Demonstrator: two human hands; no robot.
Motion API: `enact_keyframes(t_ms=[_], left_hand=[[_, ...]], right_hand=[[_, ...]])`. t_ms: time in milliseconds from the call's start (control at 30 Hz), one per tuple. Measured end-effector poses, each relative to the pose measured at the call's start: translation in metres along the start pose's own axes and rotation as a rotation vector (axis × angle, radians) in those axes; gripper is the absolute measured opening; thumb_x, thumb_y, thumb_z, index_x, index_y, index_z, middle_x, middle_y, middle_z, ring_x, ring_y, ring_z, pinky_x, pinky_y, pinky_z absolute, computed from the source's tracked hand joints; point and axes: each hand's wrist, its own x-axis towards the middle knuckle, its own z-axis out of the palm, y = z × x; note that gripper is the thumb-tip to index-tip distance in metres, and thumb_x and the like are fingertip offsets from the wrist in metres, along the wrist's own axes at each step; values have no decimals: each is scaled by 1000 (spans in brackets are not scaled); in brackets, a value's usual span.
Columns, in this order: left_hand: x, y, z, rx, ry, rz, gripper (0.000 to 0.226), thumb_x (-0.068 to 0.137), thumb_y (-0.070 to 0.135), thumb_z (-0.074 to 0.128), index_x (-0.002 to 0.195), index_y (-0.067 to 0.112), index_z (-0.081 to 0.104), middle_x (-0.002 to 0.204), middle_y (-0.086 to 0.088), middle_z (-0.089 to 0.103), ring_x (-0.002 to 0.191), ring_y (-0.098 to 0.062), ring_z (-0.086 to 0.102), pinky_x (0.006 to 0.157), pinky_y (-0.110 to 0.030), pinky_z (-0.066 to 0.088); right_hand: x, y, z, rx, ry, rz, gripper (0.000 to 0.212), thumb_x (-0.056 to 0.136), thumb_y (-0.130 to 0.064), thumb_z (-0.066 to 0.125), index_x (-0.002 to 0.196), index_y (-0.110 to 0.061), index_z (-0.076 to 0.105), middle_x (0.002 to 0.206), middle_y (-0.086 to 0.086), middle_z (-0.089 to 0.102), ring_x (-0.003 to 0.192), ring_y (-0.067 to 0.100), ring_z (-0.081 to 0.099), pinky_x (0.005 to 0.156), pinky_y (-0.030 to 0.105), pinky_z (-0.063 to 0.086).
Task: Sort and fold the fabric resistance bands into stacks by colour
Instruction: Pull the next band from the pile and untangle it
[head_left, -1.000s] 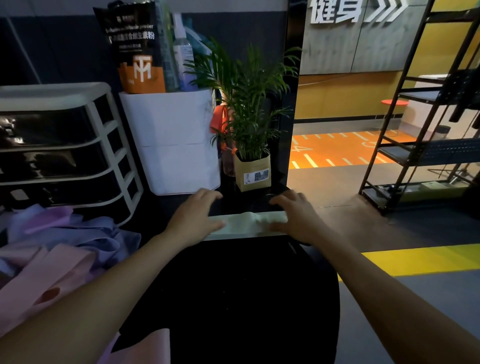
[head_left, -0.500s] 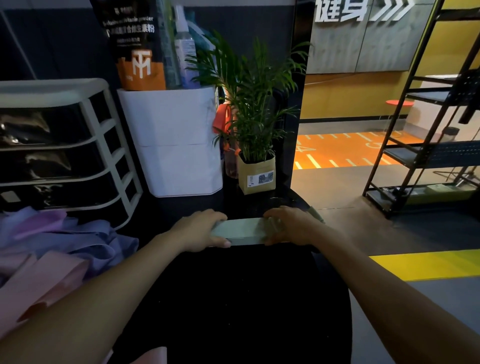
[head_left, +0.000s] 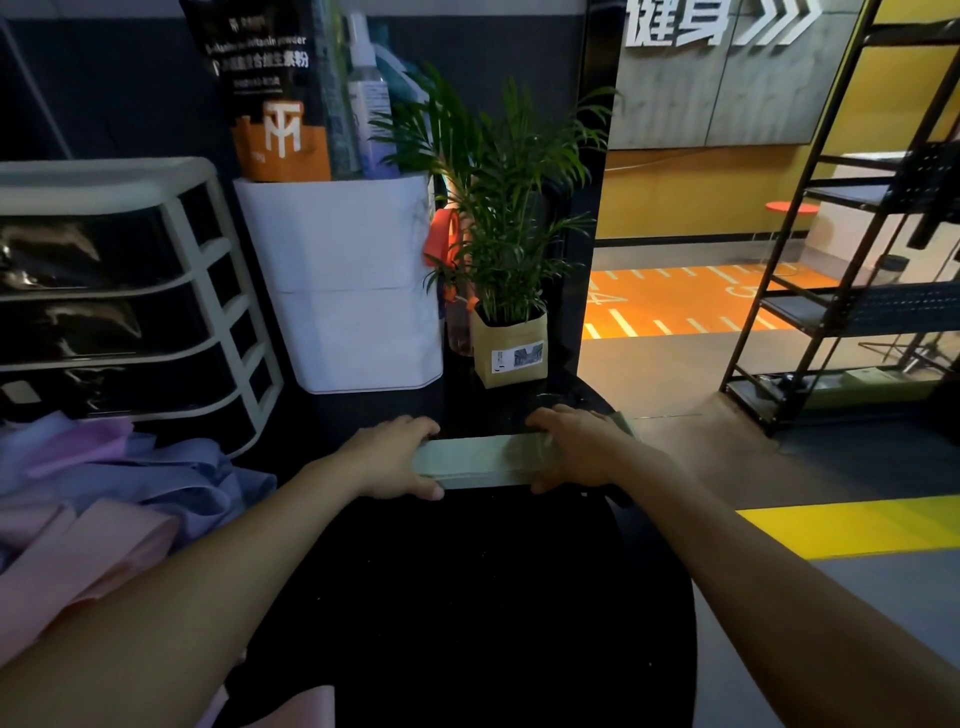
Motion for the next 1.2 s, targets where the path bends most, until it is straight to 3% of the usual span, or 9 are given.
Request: enact_keyframes(t_ms=[167, 300, 433, 600, 700, 767, 900, 1033, 1200], left_hand=[[-4, 5, -4, 30, -7, -30, 65, 69, 46, 76, 124, 27, 47, 126, 2, 49, 115, -18, 46, 97, -35, 39], [-4, 20, -10, 179, 29, 7, 85, 67, 53, 75, 137, 26, 36, 136, 0, 42, 126, -21, 39, 106, -36, 31], [4, 41, -12, 159, -30, 67, 97, 68, 53, 75, 146, 24, 24, 146, -1, 33, 134, -23, 33, 110, -38, 28], [17, 58, -6, 103, -99, 106, 59, 78, 40, 70, 129, 23, 46, 125, -1, 47, 115, -22, 49, 94, -39, 42], [17, 59, -5, 44, -115, 106, 54, 79, 37, 69, 126, 24, 47, 120, 0, 46, 110, -20, 50, 89, -39, 43], [15, 57, -4, 41, -111, 104, 58, 79, 38, 70, 129, 23, 44, 124, 0, 45, 114, -21, 48, 92, -39, 43], [4, 44, -13, 146, -15, 110, 91, 72, 50, 73, 145, 23, 26, 144, 0, 33, 133, -22, 34, 109, -36, 30], [-19, 13, -26, 177, 92, 63, 95, 68, 51, 75, 145, 22, 27, 147, 0, 29, 135, -20, 30, 109, -30, 26], [-36, -20, -21, 5, 23, -41, 99, 68, 40, 80, 147, 17, 24, 147, -4, 25, 134, -21, 30, 109, -27, 29]], right_hand=[[4, 1, 2, 23, -42, -39, 73, 76, -46, 72, 137, -26, 39, 136, 2, 42, 123, 27, 43, 101, 41, 38], [3, 3, 2, 27, -31, -37, 79, 75, -47, 72, 141, -27, 34, 137, 3, 40, 127, 27, 40, 103, 40, 36], [-6, 16, -5, -69, -18, -31, 87, 75, -50, 71, 145, -25, 27, 144, 4, 34, 132, 28, 33, 107, 38, 29], [-13, 33, -5, -46, -45, -4, 70, 79, -48, 68, 137, -21, 40, 133, 6, 46, 120, 25, 46, 97, 36, 39], [-13, 34, -5, -40, -35, -11, 67, 79, -46, 68, 136, -20, 42, 133, 5, 45, 120, 25, 45, 96, 36, 39], [-12, 31, -6, -57, -31, -13, 70, 78, -47, 69, 137, -21, 40, 135, 5, 45, 122, 25, 43, 97, 35, 38], [-12, 6, -6, -79, 26, -44, 87, 76, -50, 70, 146, -23, 26, 146, 4, 32, 135, 28, 29, 110, 39, 25], [-2, -40, 2, -18, 56, -134, 89, 75, -49, 70, 147, -25, 23, 147, 3, 30, 138, 27, 25, 113, 42, 18], [14, -70, 13, 23, 41, -146, 92, 74, -46, 72, 147, -21, 22, 145, 7, 32, 135, 30, 29, 112, 43, 22]])
